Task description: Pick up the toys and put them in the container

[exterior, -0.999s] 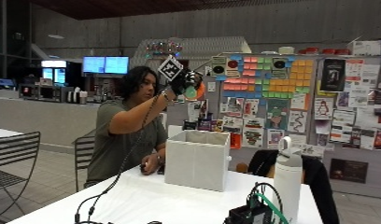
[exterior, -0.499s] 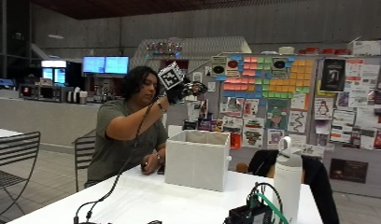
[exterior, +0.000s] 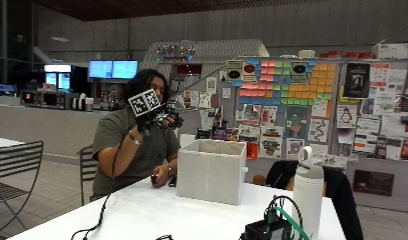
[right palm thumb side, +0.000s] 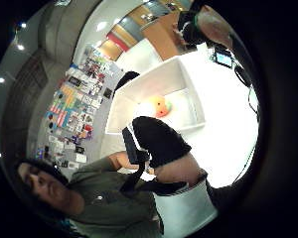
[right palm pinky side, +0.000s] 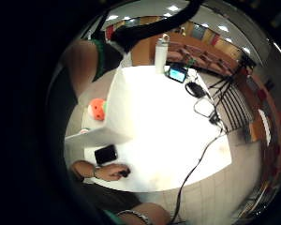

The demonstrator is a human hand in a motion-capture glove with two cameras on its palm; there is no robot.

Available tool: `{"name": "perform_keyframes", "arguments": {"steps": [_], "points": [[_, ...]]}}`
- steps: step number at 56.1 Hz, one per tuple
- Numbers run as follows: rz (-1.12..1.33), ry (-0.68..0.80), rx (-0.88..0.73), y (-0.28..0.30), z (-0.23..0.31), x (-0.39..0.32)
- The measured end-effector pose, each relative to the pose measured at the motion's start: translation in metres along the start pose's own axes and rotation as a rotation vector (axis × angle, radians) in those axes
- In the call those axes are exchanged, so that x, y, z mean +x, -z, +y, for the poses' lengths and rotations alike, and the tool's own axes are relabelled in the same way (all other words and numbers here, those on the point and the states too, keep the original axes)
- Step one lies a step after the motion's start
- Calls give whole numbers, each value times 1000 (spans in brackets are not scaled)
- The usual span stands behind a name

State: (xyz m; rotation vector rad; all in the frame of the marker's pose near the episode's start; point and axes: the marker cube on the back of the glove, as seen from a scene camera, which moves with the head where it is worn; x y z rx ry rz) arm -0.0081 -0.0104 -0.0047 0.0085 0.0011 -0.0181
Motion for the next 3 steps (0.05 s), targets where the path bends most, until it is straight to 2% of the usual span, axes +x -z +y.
{"name": "perform_keyframes", "arguments": {"steps": [3], "points": [[3, -13, -5, -3, 7, 6]]}}
